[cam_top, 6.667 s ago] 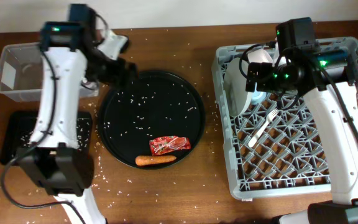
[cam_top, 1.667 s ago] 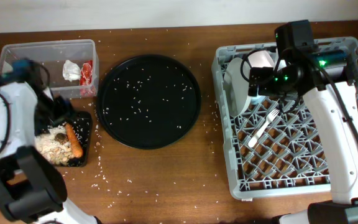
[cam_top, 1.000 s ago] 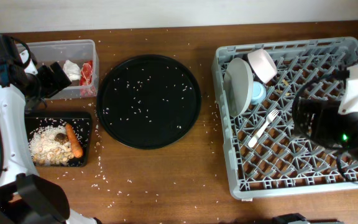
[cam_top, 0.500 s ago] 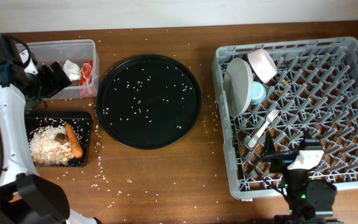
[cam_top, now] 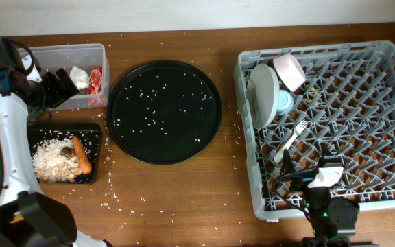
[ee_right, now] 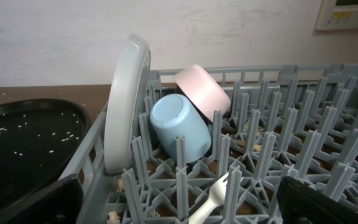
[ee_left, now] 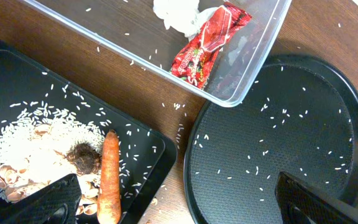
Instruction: Sort waste into correct bins and load items into the dishwasher rack
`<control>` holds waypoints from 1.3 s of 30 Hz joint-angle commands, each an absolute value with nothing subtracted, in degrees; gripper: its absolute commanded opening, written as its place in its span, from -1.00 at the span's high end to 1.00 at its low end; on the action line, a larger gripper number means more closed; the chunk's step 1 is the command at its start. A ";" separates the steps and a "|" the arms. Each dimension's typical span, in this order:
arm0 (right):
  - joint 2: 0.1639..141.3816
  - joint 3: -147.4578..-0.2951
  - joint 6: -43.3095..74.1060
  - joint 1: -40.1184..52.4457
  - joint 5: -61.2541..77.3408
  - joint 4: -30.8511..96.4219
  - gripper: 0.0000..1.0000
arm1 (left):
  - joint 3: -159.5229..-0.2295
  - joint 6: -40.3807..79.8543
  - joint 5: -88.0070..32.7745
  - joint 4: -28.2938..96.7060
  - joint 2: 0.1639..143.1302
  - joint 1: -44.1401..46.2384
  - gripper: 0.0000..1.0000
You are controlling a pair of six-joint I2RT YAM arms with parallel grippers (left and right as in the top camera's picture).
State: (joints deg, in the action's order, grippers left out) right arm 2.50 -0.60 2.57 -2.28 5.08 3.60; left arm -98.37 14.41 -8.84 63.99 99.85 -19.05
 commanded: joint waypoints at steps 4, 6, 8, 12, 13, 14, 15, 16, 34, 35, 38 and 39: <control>2.13 -0.32 2.13 -2.66 5.78 3.90 -0.97 | -98.72 14.74 -9.21 64.16 99.57 -18.92 -0.99; 2.13 -0.32 2.13 -2.66 5.78 3.92 -0.97 | -98.45 14.76 -9.47 65.30 98.59 -18.85 -0.98; 2.13 -0.32 2.13 -2.66 5.78 3.90 -0.97 | -96.82 12.29 -8.45 60.86 94.48 -17.52 -0.98; 2.13 -0.32 2.13 -2.66 5.78 3.92 -0.97 | -69.89 -8.49 -8.64 34.85 72.99 -9.02 -0.99; 2.13 -0.32 2.13 -2.66 5.78 3.90 -0.97 | -61.45 -8.49 -9.37 28.21 67.26 -8.62 -0.98; 2.13 -0.32 2.13 -2.66 5.78 3.92 -0.97 | -53.76 -8.47 -10.61 22.44 61.67 -8.62 -0.99; 2.13 -0.32 2.13 -2.66 5.78 3.90 -0.97 | -44.12 -8.45 -11.25 15.59 54.61 -8.62 -0.98; 2.13 -0.32 2.13 -2.66 5.78 3.90 -0.97 | -37.56 -8.45 -11.49 11.03 49.60 -8.62 -0.98; 2.13 -0.32 2.13 -2.66 5.78 3.90 -0.97 | -0.47 -8.51 -3.20 4.38 0.27 -6.11 -0.98; 2.13 -0.32 2.13 -2.66 5.78 3.90 -0.97 | -0.47 -8.51 -3.20 4.38 0.30 -6.11 -0.98; 2.13 -0.32 2.13 -2.66 5.78 3.90 -0.97 | -0.49 -8.51 -3.20 4.40 0.30 -6.11 -0.98; 2.13 -0.32 2.13 -2.66 5.78 3.90 -0.97 | -0.49 -8.51 -3.18 4.38 0.30 -6.11 -0.98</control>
